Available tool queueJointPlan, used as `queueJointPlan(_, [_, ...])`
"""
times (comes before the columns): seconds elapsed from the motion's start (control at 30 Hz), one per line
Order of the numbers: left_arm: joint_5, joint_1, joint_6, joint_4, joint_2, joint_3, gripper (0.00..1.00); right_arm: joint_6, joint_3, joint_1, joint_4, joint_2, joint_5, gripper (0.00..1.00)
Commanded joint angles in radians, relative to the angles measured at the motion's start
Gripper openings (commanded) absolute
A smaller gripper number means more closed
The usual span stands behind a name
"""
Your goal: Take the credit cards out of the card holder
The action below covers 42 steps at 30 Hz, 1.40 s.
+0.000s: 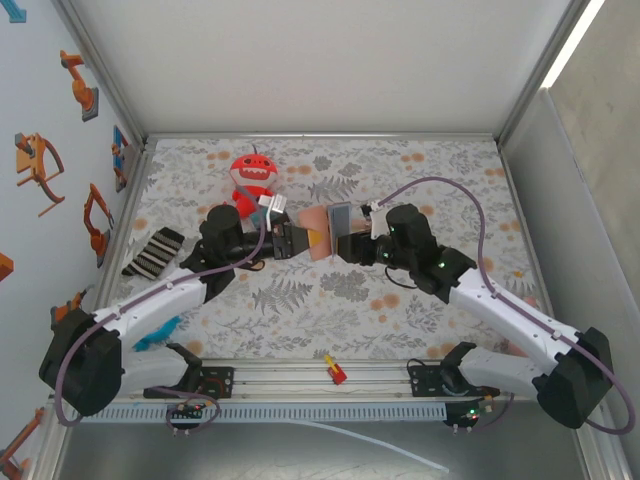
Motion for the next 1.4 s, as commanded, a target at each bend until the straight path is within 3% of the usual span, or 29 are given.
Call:
queueJointPlan(0.0, [0.027, -0.009, -0.016, 0.083, 0.018, 0.020, 0.00, 0.024, 0.043, 0.007, 0.093, -0.028, -0.083, 0.39])
queueJointPlan(0.07, [0.026, -0.008, -0.017, 0.084, 0.030, 0.024, 0.00, 0.030, 0.044, 0.008, 0.088, -0.045, -0.091, 0.32])
queueJointPlan(0.33, [0.036, -0.020, -0.035, 0.139, 0.074, 0.046, 0.00, 0.026, 0.039, 0.017, 0.037, -0.100, -0.055, 0.30])
queueJointPlan(0.5, [0.064, 0.001, -0.144, 0.330, 0.087, 0.012, 0.00, -0.033, 0.050, 0.013, -0.095, -0.220, 0.093, 0.45])
queueJointPlan(0.77, [0.093, 0.040, -0.431, 0.827, 0.218, -0.037, 0.00, 0.007, 0.025, -0.035, -0.119, -0.306, 0.110, 0.50])
queueJointPlan(1.0, [0.100, 0.037, -0.428, 0.824, 0.174, -0.031, 0.00, 0.083, -0.034, -0.136, -0.099, -0.384, 0.074, 0.69])
queueJointPlan(1.13, [0.101, 0.037, -0.442, 0.826, 0.145, -0.029, 0.00, 0.148, -0.077, -0.207, -0.058, -0.402, 0.032, 0.71])
queueJointPlan(1.3, [0.104, 0.037, -0.455, 0.825, 0.111, -0.017, 0.00, 0.287, -0.162, -0.277, 0.152, -0.358, -0.137, 0.76])
queueJointPlan(1.37, [0.104, 0.036, -0.457, 0.810, 0.093, -0.011, 0.00, 0.394, -0.219, -0.311, 0.341, -0.325, -0.235, 0.81])
